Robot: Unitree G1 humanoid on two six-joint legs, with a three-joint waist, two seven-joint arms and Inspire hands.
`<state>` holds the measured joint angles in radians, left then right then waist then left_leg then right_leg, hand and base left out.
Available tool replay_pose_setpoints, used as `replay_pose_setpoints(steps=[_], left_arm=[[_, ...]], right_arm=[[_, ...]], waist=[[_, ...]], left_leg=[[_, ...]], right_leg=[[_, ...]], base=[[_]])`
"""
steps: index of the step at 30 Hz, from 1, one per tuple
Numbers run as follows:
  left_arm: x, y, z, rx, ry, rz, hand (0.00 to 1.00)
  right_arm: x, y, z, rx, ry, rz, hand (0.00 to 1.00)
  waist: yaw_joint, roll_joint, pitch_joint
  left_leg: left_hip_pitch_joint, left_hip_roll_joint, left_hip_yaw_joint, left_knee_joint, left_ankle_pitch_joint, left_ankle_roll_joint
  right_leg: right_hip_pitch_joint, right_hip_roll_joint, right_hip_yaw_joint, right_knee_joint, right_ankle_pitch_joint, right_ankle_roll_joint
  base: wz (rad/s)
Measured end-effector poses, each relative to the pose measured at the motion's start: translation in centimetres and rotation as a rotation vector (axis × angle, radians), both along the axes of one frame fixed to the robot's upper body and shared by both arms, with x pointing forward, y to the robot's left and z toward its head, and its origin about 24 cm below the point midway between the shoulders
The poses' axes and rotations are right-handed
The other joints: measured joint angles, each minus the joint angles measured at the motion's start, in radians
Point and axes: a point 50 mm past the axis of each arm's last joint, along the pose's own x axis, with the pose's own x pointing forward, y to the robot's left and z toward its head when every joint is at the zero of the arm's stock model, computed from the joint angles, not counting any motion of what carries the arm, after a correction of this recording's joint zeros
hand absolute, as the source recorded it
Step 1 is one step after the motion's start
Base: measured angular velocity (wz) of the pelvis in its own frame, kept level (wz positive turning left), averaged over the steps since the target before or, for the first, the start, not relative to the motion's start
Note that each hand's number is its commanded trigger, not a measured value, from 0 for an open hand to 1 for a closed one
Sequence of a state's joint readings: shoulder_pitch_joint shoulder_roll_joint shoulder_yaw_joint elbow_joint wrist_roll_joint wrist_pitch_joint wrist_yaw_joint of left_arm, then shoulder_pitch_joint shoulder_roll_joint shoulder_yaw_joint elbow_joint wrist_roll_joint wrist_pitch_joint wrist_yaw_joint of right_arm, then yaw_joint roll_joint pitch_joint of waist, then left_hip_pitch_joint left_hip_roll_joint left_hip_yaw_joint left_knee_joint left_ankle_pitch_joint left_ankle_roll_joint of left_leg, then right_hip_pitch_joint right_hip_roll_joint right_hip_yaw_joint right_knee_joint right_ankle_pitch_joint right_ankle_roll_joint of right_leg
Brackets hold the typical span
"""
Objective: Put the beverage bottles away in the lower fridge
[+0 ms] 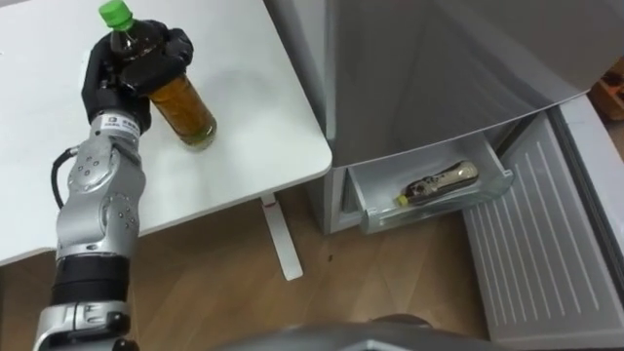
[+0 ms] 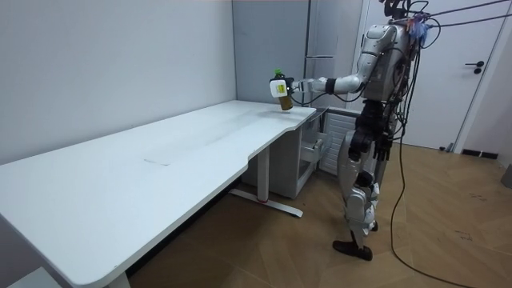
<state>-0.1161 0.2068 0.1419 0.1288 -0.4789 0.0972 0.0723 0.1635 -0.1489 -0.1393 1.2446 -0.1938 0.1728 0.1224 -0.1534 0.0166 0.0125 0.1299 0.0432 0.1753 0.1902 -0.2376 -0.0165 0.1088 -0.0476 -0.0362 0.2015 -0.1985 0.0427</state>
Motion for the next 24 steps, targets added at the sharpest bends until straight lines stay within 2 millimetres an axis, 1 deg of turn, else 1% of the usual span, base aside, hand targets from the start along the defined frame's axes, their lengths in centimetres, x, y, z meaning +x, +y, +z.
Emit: replay_pose_setpoints(steps=[3, 4, 7, 8, 10, 12, 13, 14, 16, 18, 19, 21, 23, 24], left_arm=[[-0.1, -0.3, 0.9, 0.009, -0.035, -0.018, 1.0], [-0.3, -0.3, 1.1, 0.012, -0.047, -0.024, 1.0], [-1.0, -0.6, 1.7, 0.03, -0.066, -0.05, 1.0], [-1.1, -0.6, 1.8, 0.034, -0.069, -0.051, 1.0], [-1.4, -0.7, 2.0, 0.04, -0.072, -0.057, 1.0], [-1.5, -0.8, 2.1, 0.041, -0.07, -0.067, 1.0], [-1.5, -1.1, 2.4, 0.043, -0.078, -0.082, 1.0], [-1.5, -1.3, 2.6, 0.042, -0.086, -0.092, 1.0], [-1.5, -2.1, 3.6, 0.016, -0.134, -0.135, 1.0], [-1.7, -2.6, 4.5, -0.003, -0.178, -0.167, 1.0], [-1.8, -2.9, 5.0, -0.001, -0.202, -0.185, 1.0], [-2.1, -3.2, 5.3, -0.032, -0.222, -0.216, 1.0], [-2.7, -3.7, 4.8, -0.089, -0.216, -0.257, 1.0], [-3.0, -4.2, 4.4, -0.125, -0.205, -0.292, 1.0]], right_arm=[[0.1, 0.0, 0.0, 0.005, 0.005, 0.01, 0.0], [0.1, 0.0, 0.0, 0.003, 0.007, 0.016, 0.0], [0.4, 0.0, 0.0, 0.003, -0.001, 0.019, 0.0], [0.5, 0.0, 0.0, 0.002, -0.003, 0.02, 0.0], [0.8, 0.0, 0.0, -0.001, -0.01, 0.021, 0.0], [0.8, 0.0, 0.0, 0.0, -0.012, 0.022, 0.0], [0.9, 0.1, 0.0, 0.001, -0.01, 0.033, 0.0], [0.9, 0.1, 0.0, 0.002, -0.008, 0.04, 0.0], [1.0, 0.2, -0.1, 0.004, -0.004, 0.051, 0.0], [1.0, 0.2, 0.0, 0.003, 0.005, 0.049, 0.0], [0.9, 0.1, 0.0, 0.002, 0.013, 0.047, 0.0], [0.8, 0.0, 0.0, -0.001, 0.021, 0.045, 0.0], [0.7, -0.2, 0.0, -0.007, 0.026, 0.042, 0.0], [0.8, -0.3, 0.1, -0.009, 0.027, 0.046, 0.0]], waist=[[0.003, 0.002, -0.0014], [0.007, 0.004, -0.0036], [0.025, 0.007, -0.0065], [0.026, 0.007, -0.0069], [0.029, 0.004, -0.0099], [0.044, 0.001, -0.0138], [0.049, 0.0, -0.015], [0.049, 0.0, -0.0154], [0.052, 0.0, -0.0158], [0.056, 0.001, -0.0155], [0.068, 0.002, -0.015], [0.074, 0.004, -0.0157], [0.073, 0.006, -0.0136], [0.076, 0.012, -0.0155]], left_leg=[[-0.001, -0.002, -0.015, 0.0, 0.001, 0.0], [0.001, -0.002, -0.016, 0.001, 0.001, 0.0], [0.001, -0.002, -0.022, 0.001, 0.001, 0.0], [0.001, -0.002, -0.025, 0.002, 0.001, 0.0], [0.0, -0.003, -0.043, 0.009, 0.001, -0.001], [0.0, -0.003, -0.051, 0.015, 0.001, -0.001], [-0.004, -0.003, -0.062, 0.018, 0.002, -0.002], [-0.008, -0.003, -0.071, 0.024, 0.002, -0.002], [-0.021, -0.006, -0.094, 0.039, 0.002, -0.003], [-0.025, -0.006, -0.102, 0.045, 0.003, -0.004], [-0.024, -0.006, -0.105, 0.046, 0.003, -0.004], [-0.023, -0.008, -0.106, 0.046, 0.004, -0.005], [-0.024, -0.009, -0.113, 0.047, 0.004, -0.005], [-0.032, -0.01, -0.117, 0.048, 0.004, -0.005]], right_leg=[[0.003, -0.001, -0.013, 0.0, 0.0, 0.0], [0.003, -0.001, -0.015, -0.001, 0.0, 0.0], [0.007, -0.002, -0.025, -0.001, 0.0, 0.0], [0.009, -0.003, -0.029, -0.001, 0.0, 0.0], [0.021, -0.005, -0.052, -0.004, 0.0, 0.0], [0.031, -0.005, -0.06, -0.017, 0.0, -0.001], [0.035, -0.005, -0.072, -0.019, 0.001, -0.001], [0.037, -0.006, -0.08, -0.018, 0.001, -0.001], [0.037, -0.009, -0.107, -0.018, 0.001, -0.001], [0.043, -0.009, -0.115, -0.02, 0.0, -0.001], [0.047, -0.009, -0.116, -0.022, -0.002, -0.004], [0.058, -0.009, -0.118, -0.032, -0.004, -0.007], [0.062, -0.01, -0.125, -0.034, -0.005, -0.007], [0.061, -0.011, -0.131, -0.034, -0.008, -0.006]], base=[[0.11], [0.05], [0.05], [0.16], [0.22], [0.17], [0.23], [0.34], [0.35], [0.17], [0.07], [0.03], [0.12], [0.12]])
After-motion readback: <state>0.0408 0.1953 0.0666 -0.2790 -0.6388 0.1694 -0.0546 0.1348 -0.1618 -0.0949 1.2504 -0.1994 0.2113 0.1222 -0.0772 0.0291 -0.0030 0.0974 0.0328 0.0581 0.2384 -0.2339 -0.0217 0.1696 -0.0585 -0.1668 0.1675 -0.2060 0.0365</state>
